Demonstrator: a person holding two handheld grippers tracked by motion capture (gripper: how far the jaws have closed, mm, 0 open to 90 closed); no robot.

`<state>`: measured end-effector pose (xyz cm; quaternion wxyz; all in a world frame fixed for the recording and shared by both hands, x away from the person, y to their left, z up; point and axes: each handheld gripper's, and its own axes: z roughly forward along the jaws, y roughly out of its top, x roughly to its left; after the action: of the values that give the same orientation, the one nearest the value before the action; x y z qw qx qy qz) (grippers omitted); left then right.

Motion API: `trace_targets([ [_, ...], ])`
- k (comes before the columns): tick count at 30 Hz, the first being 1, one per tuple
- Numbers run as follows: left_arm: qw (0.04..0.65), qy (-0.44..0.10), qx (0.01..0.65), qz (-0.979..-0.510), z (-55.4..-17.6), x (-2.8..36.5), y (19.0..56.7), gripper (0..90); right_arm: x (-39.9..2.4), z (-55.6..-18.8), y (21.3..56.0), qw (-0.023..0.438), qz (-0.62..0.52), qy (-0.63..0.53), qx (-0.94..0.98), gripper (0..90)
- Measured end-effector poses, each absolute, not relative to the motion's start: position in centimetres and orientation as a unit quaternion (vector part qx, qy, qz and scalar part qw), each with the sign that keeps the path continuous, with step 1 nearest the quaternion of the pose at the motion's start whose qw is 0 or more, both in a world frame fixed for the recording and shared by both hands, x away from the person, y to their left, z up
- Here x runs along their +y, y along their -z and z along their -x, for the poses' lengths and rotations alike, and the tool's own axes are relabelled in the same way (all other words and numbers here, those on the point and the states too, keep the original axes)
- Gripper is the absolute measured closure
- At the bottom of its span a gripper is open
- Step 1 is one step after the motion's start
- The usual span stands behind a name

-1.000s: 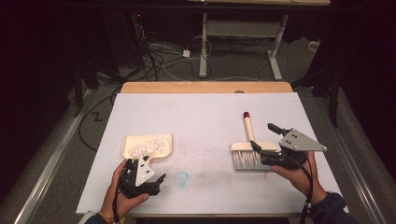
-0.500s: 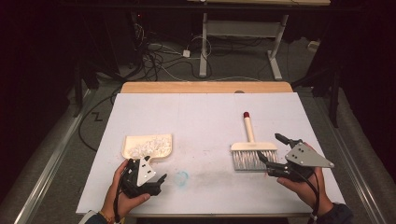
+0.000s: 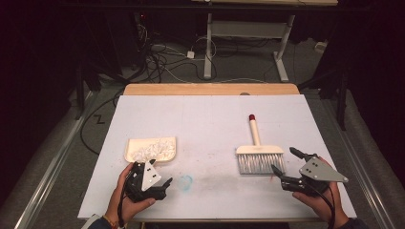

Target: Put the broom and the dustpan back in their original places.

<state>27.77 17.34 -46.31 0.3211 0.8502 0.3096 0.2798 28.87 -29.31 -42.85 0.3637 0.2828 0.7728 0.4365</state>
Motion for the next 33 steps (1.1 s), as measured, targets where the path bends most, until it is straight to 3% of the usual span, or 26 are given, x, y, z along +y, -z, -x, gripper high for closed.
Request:
trace_targets([
  [11, 0.334, -0.292, 0.293, -0.847, -27.5, 17.0, 46.1, 17.2, -30.4, -28.0, 45.9, 0.347, -0.294, -0.426, 0.782, 16.5],
  [33, 0.334, -0.301, 0.274, -0.850, -27.4, 16.7, 46.2, 17.0, -29.8, -27.3, 45.4, 0.348, -0.287, -0.438, 0.778, 16.3],
])
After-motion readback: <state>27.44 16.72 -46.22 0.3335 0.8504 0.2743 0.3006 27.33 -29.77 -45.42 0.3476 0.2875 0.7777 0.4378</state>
